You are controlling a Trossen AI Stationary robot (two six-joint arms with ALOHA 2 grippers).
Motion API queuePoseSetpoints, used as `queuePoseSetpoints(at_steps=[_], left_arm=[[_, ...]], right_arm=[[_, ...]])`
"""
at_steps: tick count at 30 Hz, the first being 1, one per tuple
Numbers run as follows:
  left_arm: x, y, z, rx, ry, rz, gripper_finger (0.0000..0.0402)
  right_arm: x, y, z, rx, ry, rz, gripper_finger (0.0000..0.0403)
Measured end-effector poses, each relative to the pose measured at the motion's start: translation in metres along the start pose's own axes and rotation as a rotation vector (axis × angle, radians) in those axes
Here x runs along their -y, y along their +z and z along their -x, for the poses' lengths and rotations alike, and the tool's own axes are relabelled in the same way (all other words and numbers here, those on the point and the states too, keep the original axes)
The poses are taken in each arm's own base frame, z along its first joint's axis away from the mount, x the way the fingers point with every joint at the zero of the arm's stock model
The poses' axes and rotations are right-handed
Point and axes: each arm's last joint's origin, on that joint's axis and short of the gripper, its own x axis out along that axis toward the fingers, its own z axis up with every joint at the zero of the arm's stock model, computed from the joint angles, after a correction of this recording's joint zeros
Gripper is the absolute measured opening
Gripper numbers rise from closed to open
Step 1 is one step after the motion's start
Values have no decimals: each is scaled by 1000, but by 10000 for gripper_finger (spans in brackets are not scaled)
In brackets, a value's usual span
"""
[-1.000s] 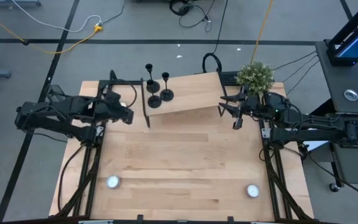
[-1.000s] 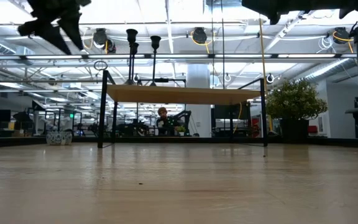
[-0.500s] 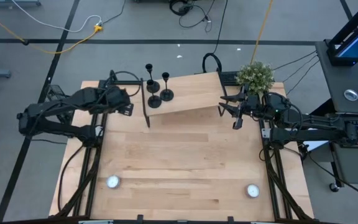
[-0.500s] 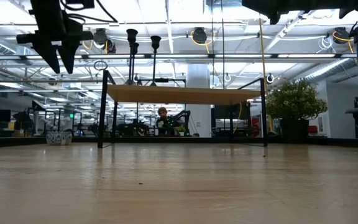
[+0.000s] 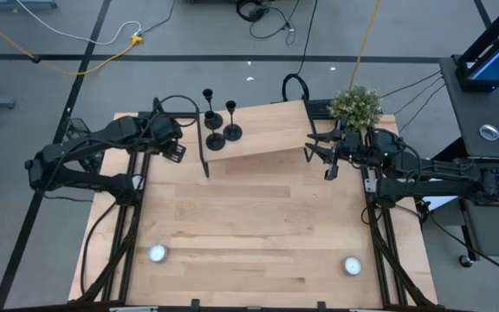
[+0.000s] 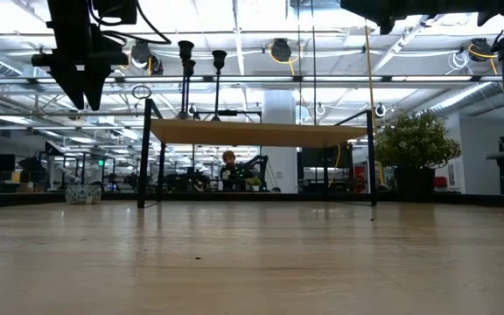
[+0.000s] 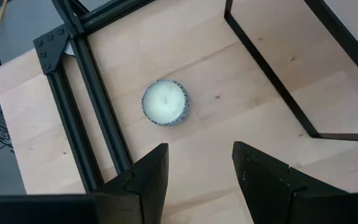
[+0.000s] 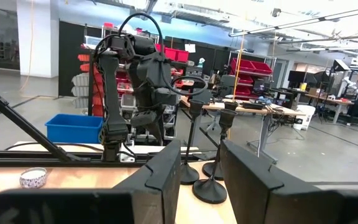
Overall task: Pick & Place candle stick holders
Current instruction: Put the top blue scented candle on the shelf
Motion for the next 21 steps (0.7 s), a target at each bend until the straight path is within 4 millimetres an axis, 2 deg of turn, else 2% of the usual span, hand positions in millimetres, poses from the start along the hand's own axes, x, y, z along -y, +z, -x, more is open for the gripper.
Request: queuePoseSetpoints(at_steps=[4,7,16,19,21], left_arm=[[-3,2,-1,-2,12,28,189],[-7,4,-3,-8,27,57,208],[-19,11,-9,-25,45,169,341],[-23,8,-19,-76,50,204,385],[-25,4,-29,-125,47,226,395]], right_arm=[[0,0,0,0,0,0,105],[0,0,0,0,0,-2,105],[0,0,0,0,0,-29,105],[0,0,0,0,0,-29,105],[0,0,0,0,0,-29,105]])
